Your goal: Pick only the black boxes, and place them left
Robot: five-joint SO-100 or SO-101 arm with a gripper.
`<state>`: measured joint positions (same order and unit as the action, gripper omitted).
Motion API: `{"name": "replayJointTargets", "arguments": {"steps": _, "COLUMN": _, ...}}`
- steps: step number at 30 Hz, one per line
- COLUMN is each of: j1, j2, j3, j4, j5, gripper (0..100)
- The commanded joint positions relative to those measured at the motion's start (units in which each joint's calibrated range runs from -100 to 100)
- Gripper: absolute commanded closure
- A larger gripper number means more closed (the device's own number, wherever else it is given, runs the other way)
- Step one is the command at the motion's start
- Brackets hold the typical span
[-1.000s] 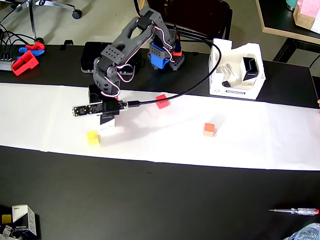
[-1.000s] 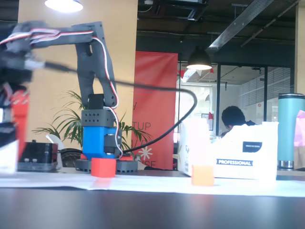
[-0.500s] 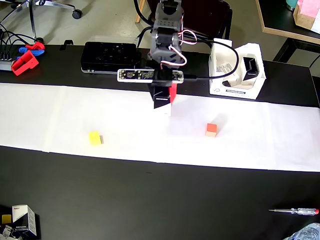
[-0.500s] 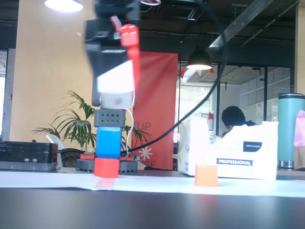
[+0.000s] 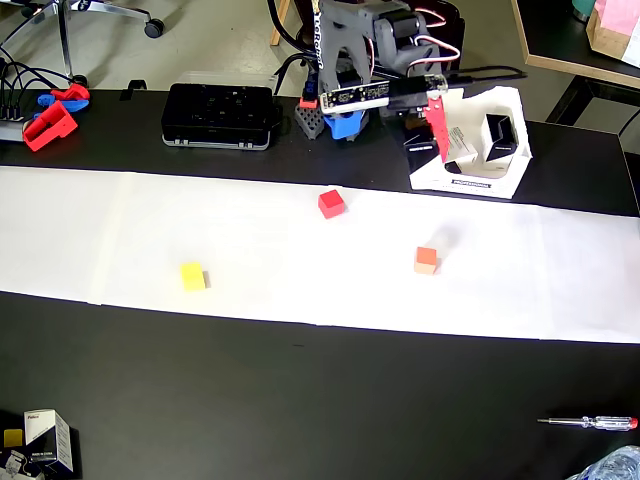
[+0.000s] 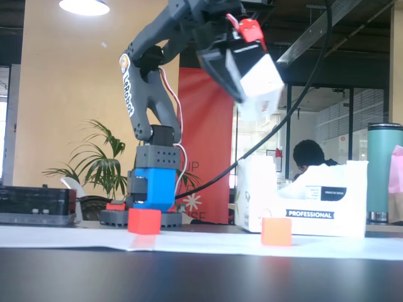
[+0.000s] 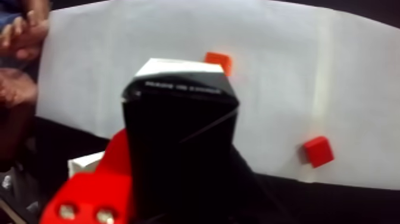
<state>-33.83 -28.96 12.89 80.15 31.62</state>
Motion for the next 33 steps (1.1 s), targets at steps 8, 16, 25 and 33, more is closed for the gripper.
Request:
{"name": "replayJointTargets", "arguments": {"steps": 8, "j1": -25.4, "j2": -4.3, "j3": -2.2, "j4": 2.4, "j5": -10.0, "gripper": 90}}
{"name": "replayJointTargets", "arguments": {"steps": 16, "j1": -38.4, "j2": -4.0, "j3": -1.7, "j4": 3.9, "j5": -15.6, "gripper": 90}}
{"name": "replayJointTargets", "arguments": {"steps": 25, "j1": -46.0, "j2": 6.7, "j3": -5.5, "j4": 9.4, "j5": -17.7, "gripper": 90}}
{"name": "replayJointTargets", "arguments": {"steps": 33, "j1": -49.8, "j2": 20.0, "j3": -15.5, "j4": 13.2, "j5": -19.5, "gripper": 90}}
